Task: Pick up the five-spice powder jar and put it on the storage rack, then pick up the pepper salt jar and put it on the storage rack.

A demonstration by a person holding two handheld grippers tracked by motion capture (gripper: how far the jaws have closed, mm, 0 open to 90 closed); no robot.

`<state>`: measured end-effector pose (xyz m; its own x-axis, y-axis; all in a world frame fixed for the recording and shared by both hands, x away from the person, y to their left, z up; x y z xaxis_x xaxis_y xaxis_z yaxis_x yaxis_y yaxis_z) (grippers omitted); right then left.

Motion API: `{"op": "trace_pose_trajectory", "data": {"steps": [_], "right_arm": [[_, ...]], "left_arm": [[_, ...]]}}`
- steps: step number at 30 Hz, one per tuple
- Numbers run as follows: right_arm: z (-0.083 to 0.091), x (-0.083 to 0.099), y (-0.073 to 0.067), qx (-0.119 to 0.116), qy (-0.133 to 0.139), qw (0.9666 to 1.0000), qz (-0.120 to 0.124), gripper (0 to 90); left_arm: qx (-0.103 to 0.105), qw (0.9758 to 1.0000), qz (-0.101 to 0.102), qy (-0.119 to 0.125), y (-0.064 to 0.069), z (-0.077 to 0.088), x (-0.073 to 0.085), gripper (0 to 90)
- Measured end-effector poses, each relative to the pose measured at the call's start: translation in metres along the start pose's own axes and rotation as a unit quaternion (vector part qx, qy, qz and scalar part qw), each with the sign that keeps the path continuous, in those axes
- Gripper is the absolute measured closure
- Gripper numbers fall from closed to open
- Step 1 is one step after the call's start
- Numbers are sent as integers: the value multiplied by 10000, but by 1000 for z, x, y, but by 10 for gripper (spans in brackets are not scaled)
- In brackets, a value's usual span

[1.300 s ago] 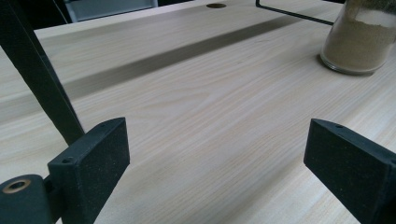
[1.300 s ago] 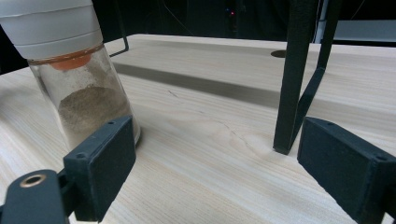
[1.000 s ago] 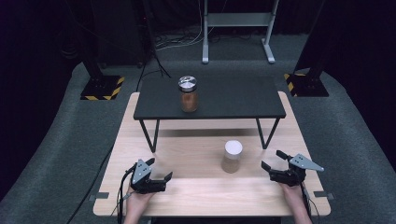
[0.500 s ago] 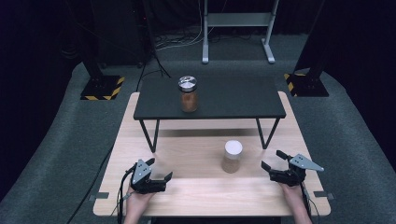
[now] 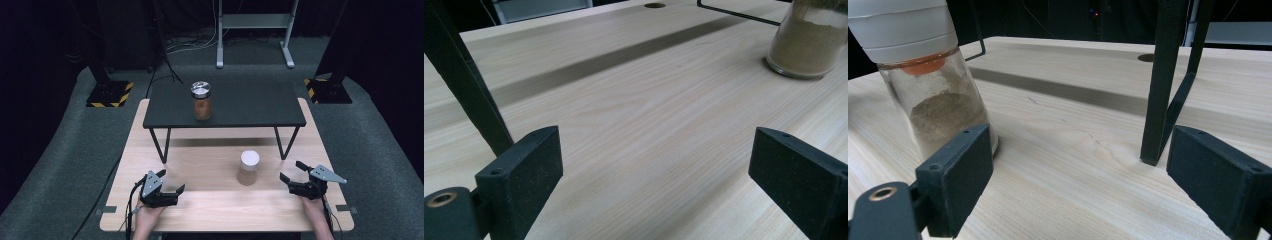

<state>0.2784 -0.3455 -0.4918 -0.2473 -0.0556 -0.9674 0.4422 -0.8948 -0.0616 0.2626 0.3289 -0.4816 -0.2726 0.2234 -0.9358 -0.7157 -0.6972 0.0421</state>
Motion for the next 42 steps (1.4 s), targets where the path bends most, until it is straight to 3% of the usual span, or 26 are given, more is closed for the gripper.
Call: {"op": "trace_pose_trajectory", "data": {"steps": [42], "right_arm": [[1, 1, 0, -52, 40, 10000, 66, 94]], "left_arm": [[11, 10000, -5, -29, 0, -1, -1, 69]]}}
Point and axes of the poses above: each handheld gripper's, and its own axes: z roughly backward along the jaws, x roughly out of its underside, y roughly to its right, the point moved 1 cm from there along -z, roughly forward along the jaws, and after that the axes turned 9 degrees about x, right-handed, at the moved point
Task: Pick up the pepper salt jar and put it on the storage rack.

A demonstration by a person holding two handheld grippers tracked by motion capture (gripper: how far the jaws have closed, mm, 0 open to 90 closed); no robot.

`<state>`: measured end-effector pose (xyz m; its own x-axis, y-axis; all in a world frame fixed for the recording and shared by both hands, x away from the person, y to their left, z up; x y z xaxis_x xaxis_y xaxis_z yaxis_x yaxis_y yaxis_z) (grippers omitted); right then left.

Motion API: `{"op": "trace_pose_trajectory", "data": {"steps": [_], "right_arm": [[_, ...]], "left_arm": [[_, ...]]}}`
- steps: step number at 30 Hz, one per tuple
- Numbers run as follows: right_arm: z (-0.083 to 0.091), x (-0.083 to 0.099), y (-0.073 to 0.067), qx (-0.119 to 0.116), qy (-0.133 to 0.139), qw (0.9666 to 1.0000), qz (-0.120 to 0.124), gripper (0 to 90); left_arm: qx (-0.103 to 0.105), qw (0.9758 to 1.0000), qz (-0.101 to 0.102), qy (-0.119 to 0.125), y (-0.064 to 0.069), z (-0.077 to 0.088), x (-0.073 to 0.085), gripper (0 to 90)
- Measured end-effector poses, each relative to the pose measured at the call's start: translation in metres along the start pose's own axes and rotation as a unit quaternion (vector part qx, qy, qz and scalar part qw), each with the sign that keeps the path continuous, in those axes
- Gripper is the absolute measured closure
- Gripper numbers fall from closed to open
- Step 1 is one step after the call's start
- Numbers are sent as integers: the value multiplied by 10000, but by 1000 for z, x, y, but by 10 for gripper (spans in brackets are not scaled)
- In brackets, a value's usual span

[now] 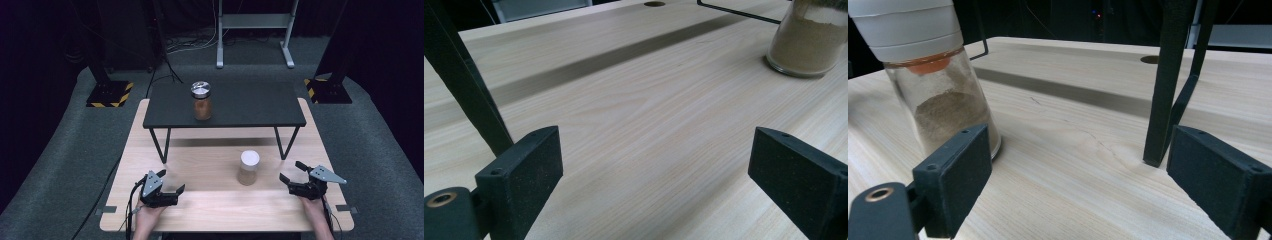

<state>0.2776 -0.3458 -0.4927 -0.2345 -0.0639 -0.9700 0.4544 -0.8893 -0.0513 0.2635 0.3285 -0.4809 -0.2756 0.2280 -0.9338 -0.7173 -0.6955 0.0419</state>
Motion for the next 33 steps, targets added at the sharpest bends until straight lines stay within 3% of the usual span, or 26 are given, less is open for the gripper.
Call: {"op": "trace_pose_trajectory", "data": {"steps": [9, 14, 24, 27, 33], "right_arm": [[0, -2, -2, -173, 39, 9998, 79, 93], [-4, -8, -9, -431, 128, 9989, 95, 93], [-28, -21, -29, -1028, -45, 9943, 271, 92], [-37, -21, -34, -1137, -44, 9933, 184, 92], [-55, -23, -50, -1171, -104, 9927, 264, 98]], "left_arm": [[6, 10000, 16, 17, -1, 0, 0, 69], [-5, 10000, 11, 23, 0, 0, 0, 69], [-13, 10000, 20, 46, 0, 0, 1, 69], [-12, 10000, 12, 46, 0, 0, 1, 69], [-4, 10000, 2, 44, 0, 0, 1, 69]]}}
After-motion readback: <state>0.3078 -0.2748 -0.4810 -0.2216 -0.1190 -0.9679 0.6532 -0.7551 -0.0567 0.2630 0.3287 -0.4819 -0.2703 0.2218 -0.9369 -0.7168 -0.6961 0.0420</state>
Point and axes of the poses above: each handheld gripper's, and its own axes: z roughly backward along the jaws, x roughly out of its underside, y roughly to its right, the point moved 1 cm from there along -z, roughly forward along the jaws, and after that the axes turned 9 degrees about x, right-handed, at the moved point
